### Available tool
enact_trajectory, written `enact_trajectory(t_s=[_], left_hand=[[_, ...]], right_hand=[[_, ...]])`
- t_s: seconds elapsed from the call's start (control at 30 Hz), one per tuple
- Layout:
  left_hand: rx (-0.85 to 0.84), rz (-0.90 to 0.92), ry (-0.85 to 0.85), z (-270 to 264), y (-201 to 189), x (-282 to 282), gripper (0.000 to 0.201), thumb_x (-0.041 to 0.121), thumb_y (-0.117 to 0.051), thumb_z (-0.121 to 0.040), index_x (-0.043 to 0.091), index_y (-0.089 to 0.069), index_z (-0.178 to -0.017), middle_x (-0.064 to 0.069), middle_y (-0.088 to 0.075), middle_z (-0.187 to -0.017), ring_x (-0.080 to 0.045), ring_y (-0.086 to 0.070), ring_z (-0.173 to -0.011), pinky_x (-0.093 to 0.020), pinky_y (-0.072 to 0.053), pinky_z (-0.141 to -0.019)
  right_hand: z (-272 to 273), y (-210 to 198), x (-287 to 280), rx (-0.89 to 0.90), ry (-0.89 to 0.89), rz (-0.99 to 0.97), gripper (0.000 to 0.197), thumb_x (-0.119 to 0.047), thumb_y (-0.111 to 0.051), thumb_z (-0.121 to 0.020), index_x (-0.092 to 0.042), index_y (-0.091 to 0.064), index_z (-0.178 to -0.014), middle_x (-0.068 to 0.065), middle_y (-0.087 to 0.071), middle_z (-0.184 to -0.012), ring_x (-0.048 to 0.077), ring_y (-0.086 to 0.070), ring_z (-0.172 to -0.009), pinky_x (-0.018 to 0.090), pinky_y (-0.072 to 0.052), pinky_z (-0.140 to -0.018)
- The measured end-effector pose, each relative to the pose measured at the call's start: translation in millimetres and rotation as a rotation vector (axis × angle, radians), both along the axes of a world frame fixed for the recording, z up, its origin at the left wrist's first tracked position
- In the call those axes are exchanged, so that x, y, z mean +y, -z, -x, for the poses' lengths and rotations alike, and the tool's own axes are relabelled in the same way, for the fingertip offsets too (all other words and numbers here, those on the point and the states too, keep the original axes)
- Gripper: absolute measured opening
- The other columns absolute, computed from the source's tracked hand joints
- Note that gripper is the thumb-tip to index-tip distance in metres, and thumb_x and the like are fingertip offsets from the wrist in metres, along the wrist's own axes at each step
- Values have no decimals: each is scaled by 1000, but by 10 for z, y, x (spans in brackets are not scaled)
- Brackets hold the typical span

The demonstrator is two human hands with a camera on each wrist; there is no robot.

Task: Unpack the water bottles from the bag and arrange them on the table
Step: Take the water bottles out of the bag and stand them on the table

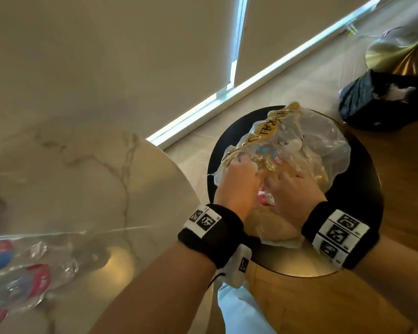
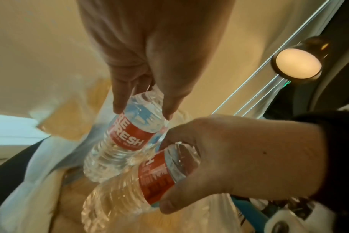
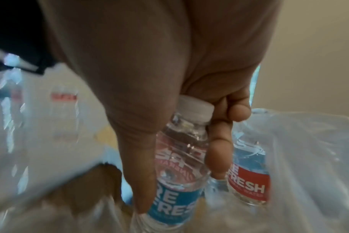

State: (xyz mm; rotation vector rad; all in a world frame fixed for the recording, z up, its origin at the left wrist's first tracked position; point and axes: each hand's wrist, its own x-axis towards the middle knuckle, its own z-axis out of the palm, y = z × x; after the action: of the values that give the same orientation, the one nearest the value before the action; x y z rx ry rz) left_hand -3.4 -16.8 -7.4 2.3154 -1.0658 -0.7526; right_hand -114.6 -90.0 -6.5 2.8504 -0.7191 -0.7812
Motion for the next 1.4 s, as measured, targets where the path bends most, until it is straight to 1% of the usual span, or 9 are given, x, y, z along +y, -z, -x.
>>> enact_trajectory(t_s=[0.2,0.33,0.4,0.57,0.77,0.93,1.03,1.23,1.4], left_hand=[[181,320,-148,-92,-706,767,45,44,-58,-97,27,-51,-138,9,-57,-137,-4,-54,-120,-24,-48,-103],[125,466,-358,-210,-1022,1717,37,41,-61,-94,31,-58,-130,15,-56,-123,6,-55,-109,-4,-43,-86],[82,499,-473,-258,-1052,2234,32,41,-62,-93,33,-62,-124,14,-57,-117,4,-58,-105,-6,-44,-84],[73,399,-753,-232,-774,3563,27,46,-67,-88,42,-65,-114,20,-54,-115,-9,-63,-105,-40,-59,-84],[2,271,-925,-320,-476,4672,35,55,-68,-81,41,-67,-113,22,-56,-112,-5,-63,-101,-42,-59,-84],[-49,232,-940,-579,-294,4977,36,53,-68,-82,39,-67,-116,16,-58,-108,4,-58,-90,-25,-53,-79],[-4,189,-896,-669,-291,5024,38,51,-68,-85,40,-63,-122,16,-58,-111,3,-58,-94,-10,-43,-78],[-62,71,-795,-651,-537,5113,58,60,-71,-77,42,-55,-130,11,-57,-124,-15,-60,-109,-33,-50,-92],[-435,253,-734,-537,-1068,4951,43,55,-65,-84,24,-69,-114,-4,-67,-107,-20,-64,-92,-45,-55,-85]], right_hand=[[-44,-913,354,-87,253,-141,75,-54,-74,-74,-22,-45,-134,7,-61,-126,27,-62,-110,37,-51,-88],[-257,-1490,844,-129,208,-108,67,-54,-80,-67,-18,-57,-119,11,-69,-102,30,-67,-83,34,-48,-65],[-423,-1604,1135,-145,129,-182,71,-53,-82,-65,-21,-55,-122,9,-67,-109,30,-67,-88,34,-49,-67],[-921,-1433,2054,-41,-145,-423,60,-53,-69,-79,-32,-34,-124,-3,-52,-114,18,-65,-93,27,-54,-77],[-1410,-810,3244,-120,-382,-503,33,-29,-60,-90,-17,-48,-118,9,-52,-109,34,-61,-89,39,-51,-71],[-1630,-602,3907,-163,-512,-371,29,-6,-79,-60,-11,-65,-86,15,-62,-77,29,-58,-46,27,-30,-43],[-1705,-630,4074,-185,-525,-431,23,0,-67,-74,-8,-60,-95,18,-57,-92,32,-59,-59,32,-38,-49],[-1736,-767,4026,-192,-456,-545,41,-19,-63,-89,-15,-47,-126,14,-51,-121,34,-62,-92,37,-51,-72],[-1418,-1075,3389,-456,-202,-676,54,-60,-54,-87,-21,-51,-124,3,-61,-108,27,-63,-86,36,-50,-72]])
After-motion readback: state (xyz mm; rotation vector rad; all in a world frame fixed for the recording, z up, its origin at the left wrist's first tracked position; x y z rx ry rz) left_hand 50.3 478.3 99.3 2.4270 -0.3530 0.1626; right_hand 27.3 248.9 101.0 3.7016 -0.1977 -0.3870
